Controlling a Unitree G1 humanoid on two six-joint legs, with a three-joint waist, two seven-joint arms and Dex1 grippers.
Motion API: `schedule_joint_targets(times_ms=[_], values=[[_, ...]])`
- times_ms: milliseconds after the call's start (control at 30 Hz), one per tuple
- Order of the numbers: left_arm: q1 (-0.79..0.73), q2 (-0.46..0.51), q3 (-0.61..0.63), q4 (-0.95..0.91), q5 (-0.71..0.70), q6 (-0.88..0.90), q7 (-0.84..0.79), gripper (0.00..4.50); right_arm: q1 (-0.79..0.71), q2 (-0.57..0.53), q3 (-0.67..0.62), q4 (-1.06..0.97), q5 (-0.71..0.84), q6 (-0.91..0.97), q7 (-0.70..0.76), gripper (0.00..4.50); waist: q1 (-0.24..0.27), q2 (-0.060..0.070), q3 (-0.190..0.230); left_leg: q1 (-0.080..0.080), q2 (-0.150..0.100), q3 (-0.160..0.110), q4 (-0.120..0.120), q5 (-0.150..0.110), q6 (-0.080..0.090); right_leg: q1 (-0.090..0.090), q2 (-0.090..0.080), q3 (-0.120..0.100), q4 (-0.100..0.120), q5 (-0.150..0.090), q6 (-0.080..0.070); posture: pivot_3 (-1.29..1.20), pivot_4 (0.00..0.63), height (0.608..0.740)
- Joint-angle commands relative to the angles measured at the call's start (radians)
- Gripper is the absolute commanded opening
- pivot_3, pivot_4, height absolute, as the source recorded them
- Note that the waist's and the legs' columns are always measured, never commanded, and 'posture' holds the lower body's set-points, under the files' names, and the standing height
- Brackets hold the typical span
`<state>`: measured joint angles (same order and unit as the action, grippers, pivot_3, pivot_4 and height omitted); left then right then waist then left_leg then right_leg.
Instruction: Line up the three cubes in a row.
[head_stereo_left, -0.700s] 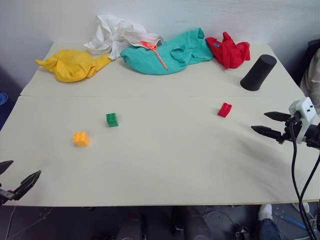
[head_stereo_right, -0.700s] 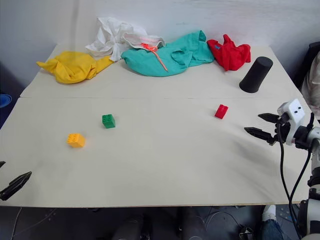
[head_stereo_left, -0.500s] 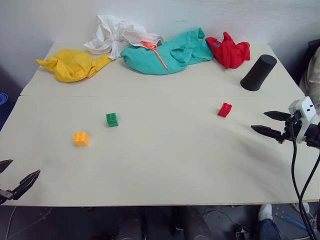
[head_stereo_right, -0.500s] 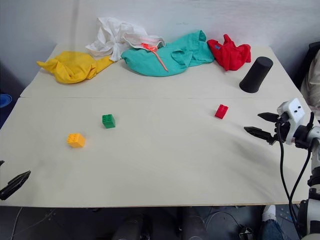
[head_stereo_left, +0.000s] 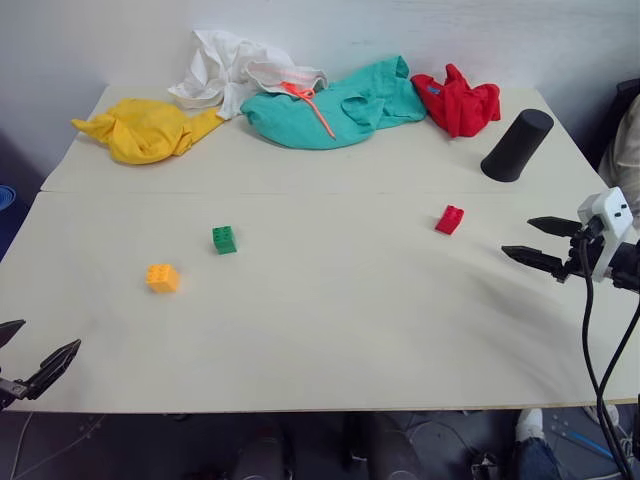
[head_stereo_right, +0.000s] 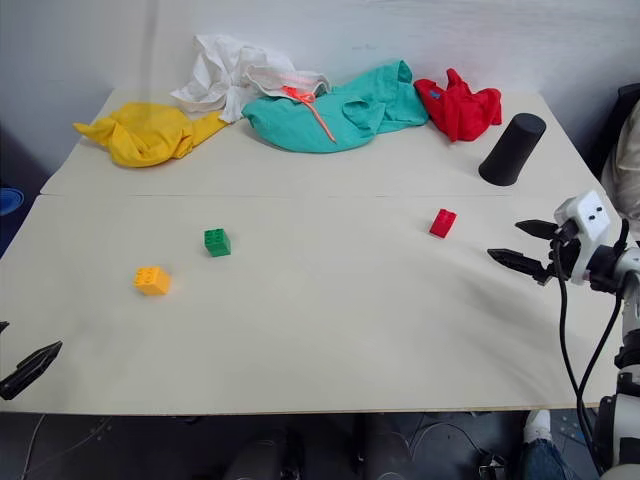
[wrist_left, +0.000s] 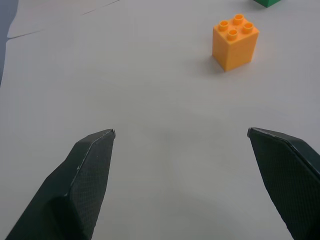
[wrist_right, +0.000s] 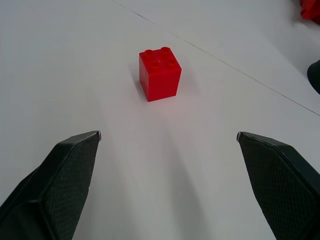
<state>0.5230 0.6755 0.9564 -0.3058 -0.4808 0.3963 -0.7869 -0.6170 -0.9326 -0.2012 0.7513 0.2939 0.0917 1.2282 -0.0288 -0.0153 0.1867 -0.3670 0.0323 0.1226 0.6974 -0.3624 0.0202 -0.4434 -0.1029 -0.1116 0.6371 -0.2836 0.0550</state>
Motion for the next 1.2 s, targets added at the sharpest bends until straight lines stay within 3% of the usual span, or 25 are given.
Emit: schedule_joint_targets(times_ms=[33,133,400,533,700,800,1200], values=[[-0.011,0.024,-0.005,-0.041,-0.027,0.016,-0.001,4.48,-0.027,-0.003,-0.003,-0.031,-0.003,-0.006,0.002,4.50,0.000,0.000,0.000,0.000,0.000,0.000,0.000,0.000,0.000,0.000,0.000,0.000,0.000,0.000,0.000,0.00,0.150,0.740],[-0.044,0.064,-0.044,-0.091,-0.080,0.072,-0.025,4.48,-0.064,0.000,0.028,-0.030,-0.023,-0.001,0.021,4.50,0.000,0.000,0.000,0.000,0.000,0.000,0.000,0.000,0.000,0.000,0.000,0.000,0.000,0.000,0.000,0.00,0.150,0.740],[-0.268,0.281,-0.238,-0.215,-0.272,0.242,-0.126,4.48,-0.320,0.080,0.150,0.149,-0.134,-0.060,0.059,4.50,-0.003,0.001,0.001,0.000,0.000,0.000,0.000,0.001,-0.001,0.000,0.000,0.001,0.001,0.000,0.000,0.00,0.150,0.740],[-0.527,0.385,-0.426,-0.237,-0.373,0.296,-0.160,4.48,-0.459,0.157,0.225,0.314,-0.236,-0.129,0.013,4.50,-0.003,0.003,0.002,-0.002,0.000,0.000,0.000,0.001,-0.001,-0.001,0.002,0.000,0.002,0.000,0.000,0.00,0.150,0.740],[-0.830,0.414,-0.613,-0.220,-0.436,0.350,-0.169,4.48,-0.552,0.212,0.256,0.467,-0.313,-0.173,-0.056,4.50,0.001,0.004,0.002,-0.003,-0.001,0.000,0.001,0.001,-0.001,-0.001,0.003,0.000,0.005,0.000,0.000,0.00,0.150,0.740],[-0.908,0.412,-0.664,-0.215,-0.439,0.366,-0.186,4.48,-0.574,0.231,0.267,0.510,-0.349,-0.186,-0.095,4.50,-0.001,0.004,0.002,-0.003,-0.001,0.000,0.001,0.002,-0.002,-0.001,0.004,0.000,0.005,0.000,0.000,0.00,0.150,0.740],[-0.931,0.408,-0.700,-0.233,-0.393,0.345,-0.197,4.48,-0.597,0.275,0.266,0.567,-0.433,-0.190,-0.194,4.50,-0.004,0.005,0.003,-0.002,0.000,0.000,0.002,0.003,-0.003,-0.001,0.006,0.001,0.006,0.000,0.000,0.00,0.150,0.740]])
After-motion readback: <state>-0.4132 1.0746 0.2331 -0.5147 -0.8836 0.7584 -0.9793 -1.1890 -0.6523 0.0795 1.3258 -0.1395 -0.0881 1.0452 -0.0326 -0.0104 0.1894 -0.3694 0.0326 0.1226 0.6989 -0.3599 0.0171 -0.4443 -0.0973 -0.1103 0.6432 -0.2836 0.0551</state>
